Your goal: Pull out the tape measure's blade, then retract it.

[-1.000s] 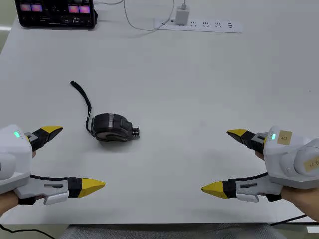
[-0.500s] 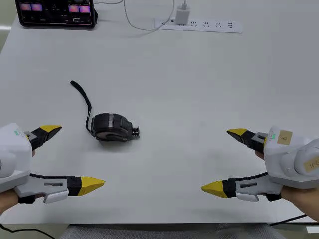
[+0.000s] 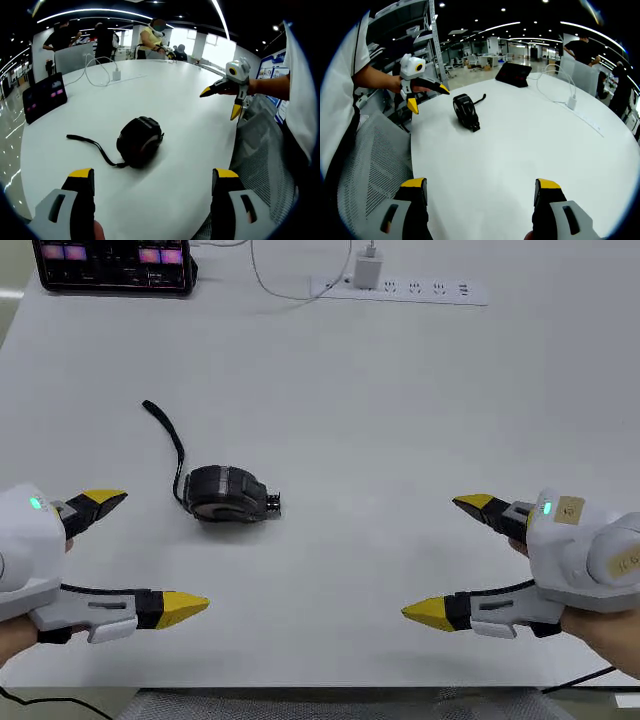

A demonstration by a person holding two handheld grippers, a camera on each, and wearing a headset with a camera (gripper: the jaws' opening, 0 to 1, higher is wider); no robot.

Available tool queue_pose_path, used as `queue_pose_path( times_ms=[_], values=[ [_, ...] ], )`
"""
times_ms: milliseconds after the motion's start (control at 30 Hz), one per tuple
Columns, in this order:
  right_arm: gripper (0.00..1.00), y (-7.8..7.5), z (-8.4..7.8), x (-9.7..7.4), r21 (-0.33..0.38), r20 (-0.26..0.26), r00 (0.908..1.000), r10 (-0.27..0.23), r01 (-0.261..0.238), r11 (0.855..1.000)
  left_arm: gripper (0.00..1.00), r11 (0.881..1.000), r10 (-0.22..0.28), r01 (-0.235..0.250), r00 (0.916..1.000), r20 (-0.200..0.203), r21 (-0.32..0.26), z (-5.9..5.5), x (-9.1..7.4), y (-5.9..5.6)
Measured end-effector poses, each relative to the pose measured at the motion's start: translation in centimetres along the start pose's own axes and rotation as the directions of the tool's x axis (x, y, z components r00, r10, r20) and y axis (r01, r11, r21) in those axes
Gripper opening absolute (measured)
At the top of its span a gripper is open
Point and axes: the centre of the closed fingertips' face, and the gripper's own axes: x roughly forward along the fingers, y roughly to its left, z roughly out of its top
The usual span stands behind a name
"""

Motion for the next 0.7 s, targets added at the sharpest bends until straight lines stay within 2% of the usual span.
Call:
queue_pose_path(
  times_ms=[233,533,700],
  values=[
    [0.87,-0.1,0.3,0.4,-0.015,-0.004,0.9999,0.011,-0.011,1.000,0.96,1.000,-0.019,0.019,0.9998,-0.004,0.010,0.2,0.3,0.3],
    [0.86,-0.4,0.9,1.1,-0.062,-0.024,0.9992,0.032,-0.034,0.997,0.95,0.996,-0.024,0.027,0.9989,-0.039,0.082,0.4,0.8,1.2],
    [0.86,-0.4,1.1,1.6,-0.087,-0.039,0.9982,0.045,-0.048,0.995,0.95,0.995,-0.028,0.032,0.9985,-0.047,0.091,0.5,1.1,1.6]
  ],
)
